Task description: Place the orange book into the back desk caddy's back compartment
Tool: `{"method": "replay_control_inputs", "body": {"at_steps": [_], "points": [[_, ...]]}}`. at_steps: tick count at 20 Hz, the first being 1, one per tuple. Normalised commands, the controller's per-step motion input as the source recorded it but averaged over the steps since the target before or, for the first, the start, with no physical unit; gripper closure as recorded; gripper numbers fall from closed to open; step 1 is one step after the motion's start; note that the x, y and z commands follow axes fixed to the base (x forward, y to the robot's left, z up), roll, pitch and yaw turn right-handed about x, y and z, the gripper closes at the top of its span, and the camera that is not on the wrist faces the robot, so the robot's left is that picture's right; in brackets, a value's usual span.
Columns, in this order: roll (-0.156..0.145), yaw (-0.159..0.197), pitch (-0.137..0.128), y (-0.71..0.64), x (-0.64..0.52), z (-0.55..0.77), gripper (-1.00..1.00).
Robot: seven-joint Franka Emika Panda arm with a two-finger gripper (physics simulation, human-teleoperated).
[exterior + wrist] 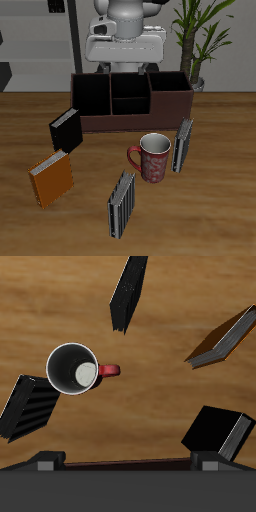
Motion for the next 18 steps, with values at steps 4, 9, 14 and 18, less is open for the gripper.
{"method": "replay_control_inputs", "body": {"at_steps": [4,9,14,18], "points": [[0.041,-0.039,-0.006,-0.21,0.09,0.14,-1.0],[0.02,-0.028,-0.015,-0.36,0.15,0.14,-1.0],[0.03,0.019,-0.021,-0.28,0.13,0.03,-1.0],[0.003,-0.022,-0.016,-0.39,0.15,0.05,-1.0]]}}
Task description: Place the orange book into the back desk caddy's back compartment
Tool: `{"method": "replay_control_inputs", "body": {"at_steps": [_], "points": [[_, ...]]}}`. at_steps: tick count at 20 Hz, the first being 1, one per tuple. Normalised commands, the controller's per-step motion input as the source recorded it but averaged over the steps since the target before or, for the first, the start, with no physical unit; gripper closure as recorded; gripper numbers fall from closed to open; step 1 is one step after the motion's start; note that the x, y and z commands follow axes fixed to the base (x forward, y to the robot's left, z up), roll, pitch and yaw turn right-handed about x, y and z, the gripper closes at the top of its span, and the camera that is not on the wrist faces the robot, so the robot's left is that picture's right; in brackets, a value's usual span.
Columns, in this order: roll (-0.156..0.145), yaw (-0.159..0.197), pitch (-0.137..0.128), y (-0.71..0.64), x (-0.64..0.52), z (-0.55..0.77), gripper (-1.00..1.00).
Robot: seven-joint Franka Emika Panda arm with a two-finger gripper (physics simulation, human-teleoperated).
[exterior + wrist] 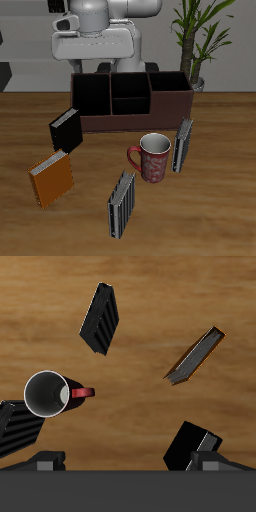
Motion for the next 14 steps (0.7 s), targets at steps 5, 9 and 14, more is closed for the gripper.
{"method": "replay_control_inputs", "body": {"at_steps": [5,9,14], "points": [[-0.013,-0.01,-0.005,-0.36,0.17,-0.03,-1.0],[-0.029,-0.028,-0.007,-0.41,0.19,-0.05,-1.0],[-0.061,-0.067,-0.002,-0.43,0.24,-0.16,-1.0]]}}
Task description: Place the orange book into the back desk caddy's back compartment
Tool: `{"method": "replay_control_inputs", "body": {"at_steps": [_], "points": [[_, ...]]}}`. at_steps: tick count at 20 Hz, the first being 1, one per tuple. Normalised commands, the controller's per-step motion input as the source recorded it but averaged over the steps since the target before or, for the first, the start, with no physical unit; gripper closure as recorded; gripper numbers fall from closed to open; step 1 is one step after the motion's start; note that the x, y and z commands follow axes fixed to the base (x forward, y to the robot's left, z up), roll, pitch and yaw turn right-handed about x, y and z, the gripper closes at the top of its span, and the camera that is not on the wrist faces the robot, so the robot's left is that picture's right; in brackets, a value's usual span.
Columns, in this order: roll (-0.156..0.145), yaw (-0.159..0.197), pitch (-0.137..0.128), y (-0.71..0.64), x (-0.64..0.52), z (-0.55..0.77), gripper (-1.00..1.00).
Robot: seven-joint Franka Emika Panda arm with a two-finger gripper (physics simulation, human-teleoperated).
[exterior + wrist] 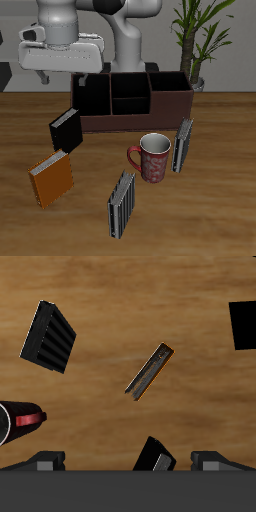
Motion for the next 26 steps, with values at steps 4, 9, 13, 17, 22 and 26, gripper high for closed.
{"method": "replay_control_inputs", "body": {"at_steps": [4,9,13,17,22,26], "points": [[-0.037,-0.034,-0.002,-0.2,0.12,-0.12,-1.0],[-0.028,-0.069,-0.023,-0.15,0.2,-0.16,-1.0],[-0.007,-0.054,-0.011,-0.03,0.21,-0.19,-1.0],[-0.013,-0.079,-0.003,-0.1,0.26,-0.19,-1.0],[-0.01,-0.059,-0.034,-0.05,0.18,-0.19,-1.0],[-0.002,-0.055,-0.02,-0.03,0.13,-0.14,-1.0]]}}
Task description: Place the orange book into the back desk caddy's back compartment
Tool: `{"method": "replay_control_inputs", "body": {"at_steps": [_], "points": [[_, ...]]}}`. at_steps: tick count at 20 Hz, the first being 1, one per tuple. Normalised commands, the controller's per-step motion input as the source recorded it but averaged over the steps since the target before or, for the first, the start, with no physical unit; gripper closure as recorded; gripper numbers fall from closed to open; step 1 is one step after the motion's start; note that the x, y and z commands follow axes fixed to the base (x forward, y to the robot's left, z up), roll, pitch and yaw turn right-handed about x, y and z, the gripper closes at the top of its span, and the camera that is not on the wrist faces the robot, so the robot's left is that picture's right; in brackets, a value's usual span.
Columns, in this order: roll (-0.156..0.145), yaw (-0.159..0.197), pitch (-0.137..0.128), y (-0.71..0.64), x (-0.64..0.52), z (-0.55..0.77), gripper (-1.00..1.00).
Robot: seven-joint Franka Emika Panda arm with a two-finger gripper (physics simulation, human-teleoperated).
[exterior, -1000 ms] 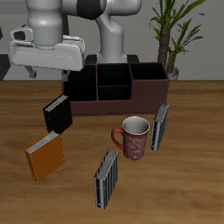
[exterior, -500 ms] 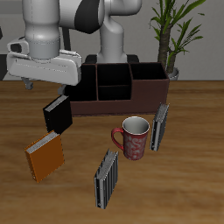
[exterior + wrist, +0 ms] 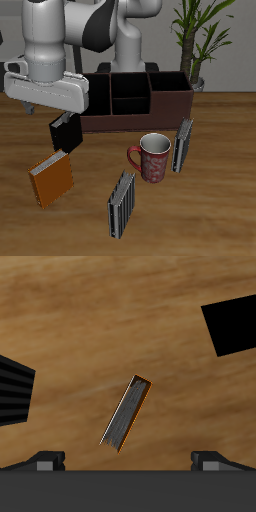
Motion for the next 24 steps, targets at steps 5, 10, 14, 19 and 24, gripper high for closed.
{"method": "replay_control_inputs", "body": {"at_steps": [5,10,14,19,24], "points": [[-0.011,-0.066,-0.005,-0.01,0.22,-0.16,-1.0],[-0.015,-0.054,-0.015,0.02,0.16,-0.12,-1.0],[-0.002,-0.032,-0.004,0.03,0.15,-0.2,-1.0],[-0.01,-0.06,0.009,-0.01,0.1,-0.3,-1.0],[-0.007,-0.036,0.017,-0.02,0.02,-0.22,-1.0]]}}
